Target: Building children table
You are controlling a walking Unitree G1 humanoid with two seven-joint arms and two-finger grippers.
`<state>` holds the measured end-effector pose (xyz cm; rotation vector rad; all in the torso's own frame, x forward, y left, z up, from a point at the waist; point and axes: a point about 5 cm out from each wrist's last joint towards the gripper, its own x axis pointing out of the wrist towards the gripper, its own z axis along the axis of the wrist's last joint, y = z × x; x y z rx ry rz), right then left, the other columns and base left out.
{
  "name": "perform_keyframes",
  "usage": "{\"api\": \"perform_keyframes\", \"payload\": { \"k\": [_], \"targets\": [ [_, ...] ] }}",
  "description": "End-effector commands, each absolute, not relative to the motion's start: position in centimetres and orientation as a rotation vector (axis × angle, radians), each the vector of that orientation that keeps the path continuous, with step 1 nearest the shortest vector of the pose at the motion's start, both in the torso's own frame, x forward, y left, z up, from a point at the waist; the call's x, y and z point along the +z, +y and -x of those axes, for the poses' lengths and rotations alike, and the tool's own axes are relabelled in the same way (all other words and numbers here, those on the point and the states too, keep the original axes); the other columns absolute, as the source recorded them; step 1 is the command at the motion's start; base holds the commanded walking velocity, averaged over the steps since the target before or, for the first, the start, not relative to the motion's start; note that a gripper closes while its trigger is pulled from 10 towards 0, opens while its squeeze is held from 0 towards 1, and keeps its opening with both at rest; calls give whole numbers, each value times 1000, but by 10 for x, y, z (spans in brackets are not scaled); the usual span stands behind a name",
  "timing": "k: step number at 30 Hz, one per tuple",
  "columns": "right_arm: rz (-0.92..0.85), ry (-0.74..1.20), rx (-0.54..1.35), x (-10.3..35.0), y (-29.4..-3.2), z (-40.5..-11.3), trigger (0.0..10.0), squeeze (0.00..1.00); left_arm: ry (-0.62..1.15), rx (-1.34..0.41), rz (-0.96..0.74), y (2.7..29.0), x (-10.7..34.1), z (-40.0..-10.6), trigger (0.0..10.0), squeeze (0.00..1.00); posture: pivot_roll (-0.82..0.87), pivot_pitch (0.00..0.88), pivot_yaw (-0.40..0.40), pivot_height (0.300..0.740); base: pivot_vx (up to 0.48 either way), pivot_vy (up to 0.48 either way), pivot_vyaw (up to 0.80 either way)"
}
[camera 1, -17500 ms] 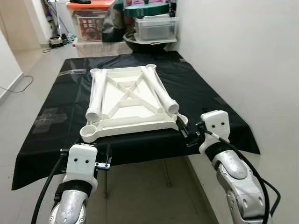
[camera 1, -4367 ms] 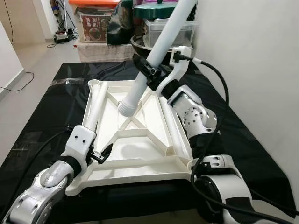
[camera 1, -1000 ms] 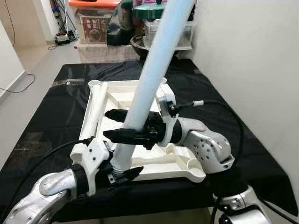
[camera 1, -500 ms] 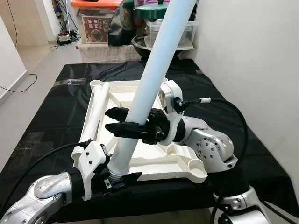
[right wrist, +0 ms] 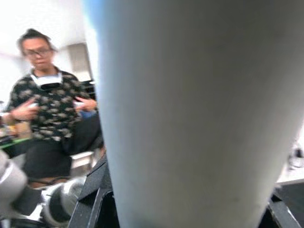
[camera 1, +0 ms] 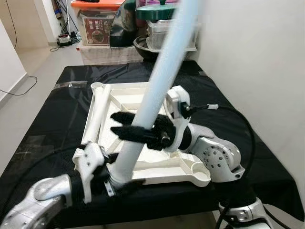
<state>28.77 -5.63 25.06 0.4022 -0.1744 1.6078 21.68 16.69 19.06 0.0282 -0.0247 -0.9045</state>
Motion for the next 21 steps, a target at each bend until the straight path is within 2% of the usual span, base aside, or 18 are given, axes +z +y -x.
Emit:
{"api": "perform_keyframes", "payload": {
  "k": [1, 4, 6, 8, 9, 10, 11, 12, 14, 16, 18, 20, 21],
  "targets": [
    [-367, -185, 1555, 253, -66, -297, 0, 0, -68, -884, 22, 171, 200, -214, 10000, 1000, 35, 0, -29, 740, 0, 0, 0],
    [-310, -184, 1477, 254, -81, -307, 0, 0, -81, -903, 53, 170, 204, -206, 10000, 1000, 36, 0, -35, 740, 0, 0, 0],
    [-310, -184, 1477, 254, -81, -307, 0, 0, -81, -903, 53, 170, 204, -206, 10000, 1000, 36, 0, -35, 740, 0, 0, 0],
    [-219, -154, 1363, 250, -106, -318, 0, 0, -47, -919, 59, 169, 199, -195, 10000, 1000, 32, 0, -48, 740, 0, 0, 0],
    [-219, -154, 1363, 250, -106, -318, 0, 0, -47, -919, 59, 169, 199, -195, 10000, 1000, 32, 0, -48, 740, 0, 0, 0],
    [-153, -119, 1277, 247, -129, -322, 0, 0, -24, -837, 40, 174, 192, -194, 10000, 0, 20, 0, -46, 740, 0, 0, 0],
    [-153, -119, 1277, 247, -129, -322, 0, 0, -24, -837, 40, 174, 192, -194, 10000, 0, 20, 0, -46, 740, 0, 0, 0],
    [-112, -103, 1232, 244, -140, -321, 0, 0, -30, -671, 29, 185, 188, -205, 10000, 0, 8, 0, -42, 740, 0, 0, 0],
    [-112, -103, 1232, 244, -140, -321, 0, 0, -30, -671, 29, 185, 188, -205, 10000, 0, 8, 0, -42, 740, 0, 0, 0],
    [-80, -98, 1201, 243, -146, -322, 0, 0, -37, -530, 55, 196, 186, -214, 10000, 0, 6, 0, -43, 740, 0, 0, 0],
    [-51, -98, 1088, 242, -150, -327, 0, 0, -39, -279, 128, 213, 181, -230, 10000, 0, -1, 0, -44, 740, 0, 0, 0],
    [-77, -130, 926, 244, -146, -332, 0, 0, -45, -188, 144, 211, 177, -234, 10000, 0, -6, 0, -44, 740, 0, 0, 0],
    [-77, -130, 926, 244, -146, -332, 0, 0, -45, -188, 144, 211, 177, -234, 10000, 0, -6, 0, -44, 740, 0, 0, 0]
  ]
}}
